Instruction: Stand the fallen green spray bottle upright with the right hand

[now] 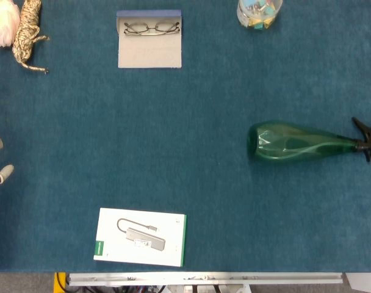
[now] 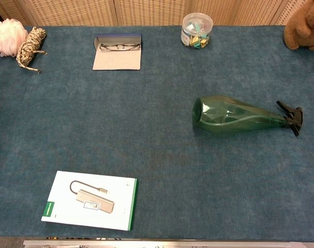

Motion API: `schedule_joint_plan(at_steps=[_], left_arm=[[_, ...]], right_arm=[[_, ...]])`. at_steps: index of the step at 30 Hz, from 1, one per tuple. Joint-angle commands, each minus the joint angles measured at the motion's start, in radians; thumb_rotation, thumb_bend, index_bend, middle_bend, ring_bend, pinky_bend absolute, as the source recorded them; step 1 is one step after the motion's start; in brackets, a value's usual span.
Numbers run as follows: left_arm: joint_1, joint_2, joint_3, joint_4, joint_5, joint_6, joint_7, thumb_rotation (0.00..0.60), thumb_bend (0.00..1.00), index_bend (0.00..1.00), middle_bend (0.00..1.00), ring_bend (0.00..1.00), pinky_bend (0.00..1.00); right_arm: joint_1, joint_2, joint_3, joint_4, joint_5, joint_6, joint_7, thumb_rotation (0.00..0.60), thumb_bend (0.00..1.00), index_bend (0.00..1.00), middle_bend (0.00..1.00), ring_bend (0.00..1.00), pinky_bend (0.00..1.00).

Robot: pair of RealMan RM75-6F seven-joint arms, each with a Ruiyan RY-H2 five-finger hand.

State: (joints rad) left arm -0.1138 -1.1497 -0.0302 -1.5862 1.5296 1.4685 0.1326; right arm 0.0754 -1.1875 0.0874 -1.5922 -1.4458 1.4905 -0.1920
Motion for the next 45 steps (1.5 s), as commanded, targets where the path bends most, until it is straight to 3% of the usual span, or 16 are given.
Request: schedule_joint_plan(at_steps=[1,8,13,19,24,28,34,45], left_arm=[[-0.004,0.0,0.002,-0.002,-0.009,-0.013,0.01,0.6,0.0,0.52,0.4,0.23,0.28],[-0.001,0.007,-0.001,-0.009,-0.03,-0.017,0.014,0.6,0.0,0.53,0.39,0.23,0.28],[0.007,0.013,0.0,-0.011,-0.045,-0.016,0.012,0.6,0.0,0.53,0.39,0.23,0.28],[0.019,0.025,0.004,-0.019,-0.032,0.01,-0.002,0.6,0.0,0.53,0.39,0.23,0.28],[0.035,0.03,0.01,-0.024,-0.026,0.03,-0.005,0.6,0.0,0.53,0.39,0.23,0.28],[0.044,0.033,0.011,-0.028,-0.02,0.048,-0.01,0.6,0.0,0.53,0.39,0.23,0.28],[0.049,0.038,0.008,-0.03,-0.023,0.052,-0.018,0.6,0.0,0.53,0.39,0.23,0.29],[0.052,0.043,0.006,-0.035,-0.028,0.049,-0.025,0.6,0.0,0.53,0.39,0.23,0.29]], right_arm=[[-0.004,0.003,-0.003,-0.005,-0.009,0.009,0.005,0.6,0.0,0.17,0.36,0.3,0.67],[0.012,0.003,0.005,-0.001,0.005,-0.021,0.017,0.6,0.0,0.17,0.36,0.3,0.66],[0.019,-0.012,0.01,0.007,-0.016,-0.008,0.034,0.6,0.0,0.17,0.35,0.29,0.57],[0.042,-0.06,0.002,0.053,-0.086,0.007,0.056,0.6,0.0,0.15,0.19,0.16,0.39],[0.077,-0.112,-0.013,0.101,-0.139,-0.016,0.063,0.6,0.0,0.03,0.09,0.06,0.25],[0.112,-0.146,-0.031,0.123,-0.16,-0.072,0.016,0.6,0.0,0.0,0.03,0.01,0.18],[0.151,-0.185,-0.044,0.153,-0.157,-0.146,-0.046,0.6,0.0,0.0,0.0,0.0,0.17],[0.194,-0.305,-0.07,0.318,-0.181,-0.187,-0.02,0.6,0.0,0.0,0.0,0.0,0.13]])
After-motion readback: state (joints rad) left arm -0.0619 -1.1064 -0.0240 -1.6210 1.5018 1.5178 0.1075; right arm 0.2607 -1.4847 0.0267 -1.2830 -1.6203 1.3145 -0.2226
